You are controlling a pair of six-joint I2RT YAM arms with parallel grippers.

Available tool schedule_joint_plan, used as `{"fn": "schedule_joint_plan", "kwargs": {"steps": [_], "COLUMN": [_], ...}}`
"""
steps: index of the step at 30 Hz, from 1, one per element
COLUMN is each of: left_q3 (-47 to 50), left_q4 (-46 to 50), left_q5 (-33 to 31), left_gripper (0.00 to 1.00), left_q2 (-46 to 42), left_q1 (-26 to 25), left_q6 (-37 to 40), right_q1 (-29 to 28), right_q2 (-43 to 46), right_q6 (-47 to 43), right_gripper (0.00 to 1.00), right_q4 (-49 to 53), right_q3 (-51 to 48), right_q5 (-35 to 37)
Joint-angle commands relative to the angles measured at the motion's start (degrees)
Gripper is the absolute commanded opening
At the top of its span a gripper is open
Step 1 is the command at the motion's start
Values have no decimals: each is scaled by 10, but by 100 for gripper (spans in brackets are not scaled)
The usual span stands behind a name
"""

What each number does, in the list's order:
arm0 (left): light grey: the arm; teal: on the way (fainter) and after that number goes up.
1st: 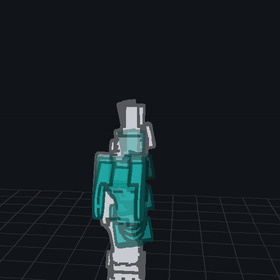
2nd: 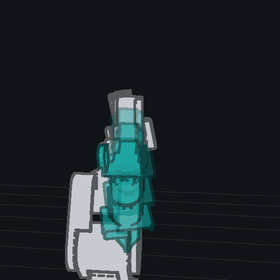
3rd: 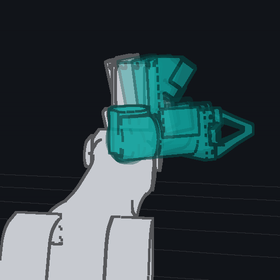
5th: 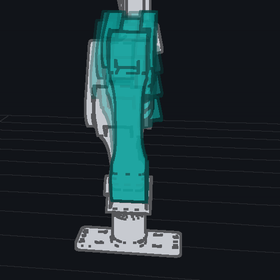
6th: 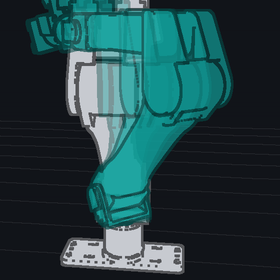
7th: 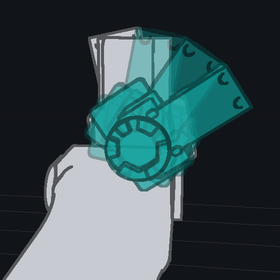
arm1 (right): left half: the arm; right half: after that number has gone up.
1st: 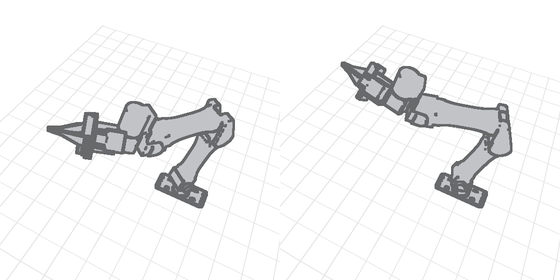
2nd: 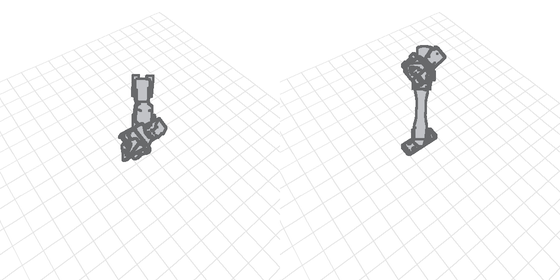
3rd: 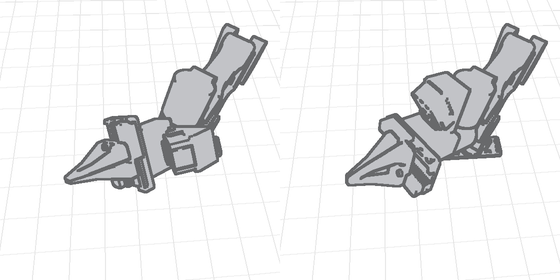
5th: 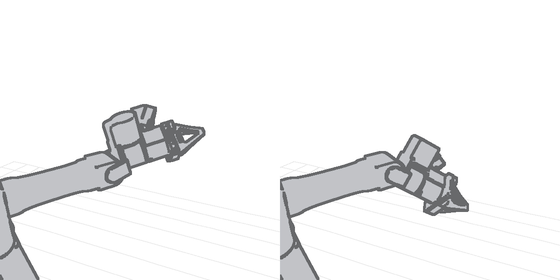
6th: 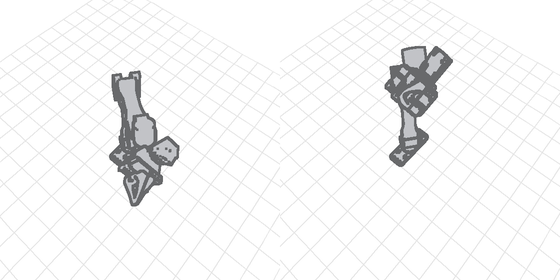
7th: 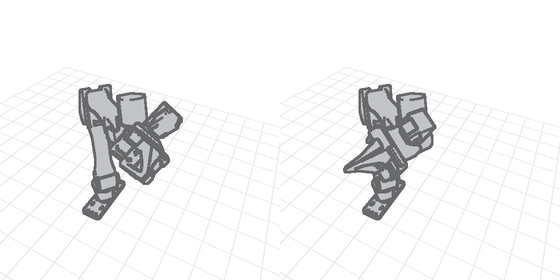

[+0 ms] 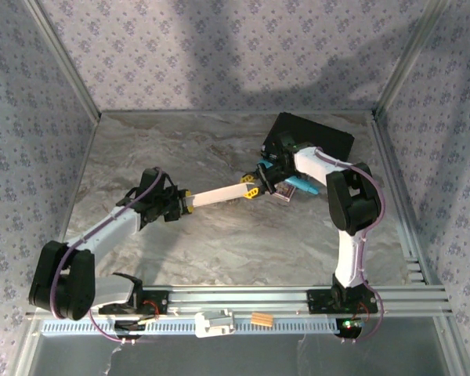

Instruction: Fold the paper box

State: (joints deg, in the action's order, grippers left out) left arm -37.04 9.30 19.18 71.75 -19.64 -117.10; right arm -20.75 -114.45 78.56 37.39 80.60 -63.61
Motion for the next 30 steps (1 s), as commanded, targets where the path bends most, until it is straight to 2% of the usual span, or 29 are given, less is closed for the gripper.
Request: {"fn": "schedule_joint_plan", "kwargs": {"steps": [1, 3, 5, 7, 9, 13, 16, 18, 22, 26, 30], "left_q3": [-26, -37, -52, -67, -68, -99, -168, -202, -223, -218, -216], "left_q4": [64, 112, 178, 262, 291, 377, 486, 528, 556, 549, 557], "left_q5": [-5, -8, -9, -9, -20, -24, -17, -14, 1, 2, -1], "left_gripper": [23, 22, 20, 18, 18, 15, 14, 14, 12, 11, 14], "left_q2": [-28, -44, -61, -80, -100, -100, -56, -24, 26, 53, 70], "left_q1": [-4, -3, -1, 1, 8, 35, 64, 72, 84, 93, 113], "left_q6": [-53, -59, -66, -82, -96, -91, -37, -9, 21, 30, 44], "right_q1": [13, 21, 29, 36, 38, 3, -65, -111, -170, -165, -157], "right_q2": [0, 10, 29, 59, 91, 170, 218, 247, 252, 191, 127], "right_q6": [-18, -71, -131, -198, -254, -373, -513, -600, -755, -799, -860], "right_gripper": [44, 55, 61, 64, 64, 56, 55, 55, 56, 57, 57], "right_q4": [42, 94, 136, 189, 221, 175, 120, 67, 38, 87, 149], "right_q3": [5, 30, 59, 89, 103, 84, 71, 47, 47, 109, 178], "right_q5": [41, 70, 112, 175, 246, 390, 505, 545, 522, 526, 472]}}
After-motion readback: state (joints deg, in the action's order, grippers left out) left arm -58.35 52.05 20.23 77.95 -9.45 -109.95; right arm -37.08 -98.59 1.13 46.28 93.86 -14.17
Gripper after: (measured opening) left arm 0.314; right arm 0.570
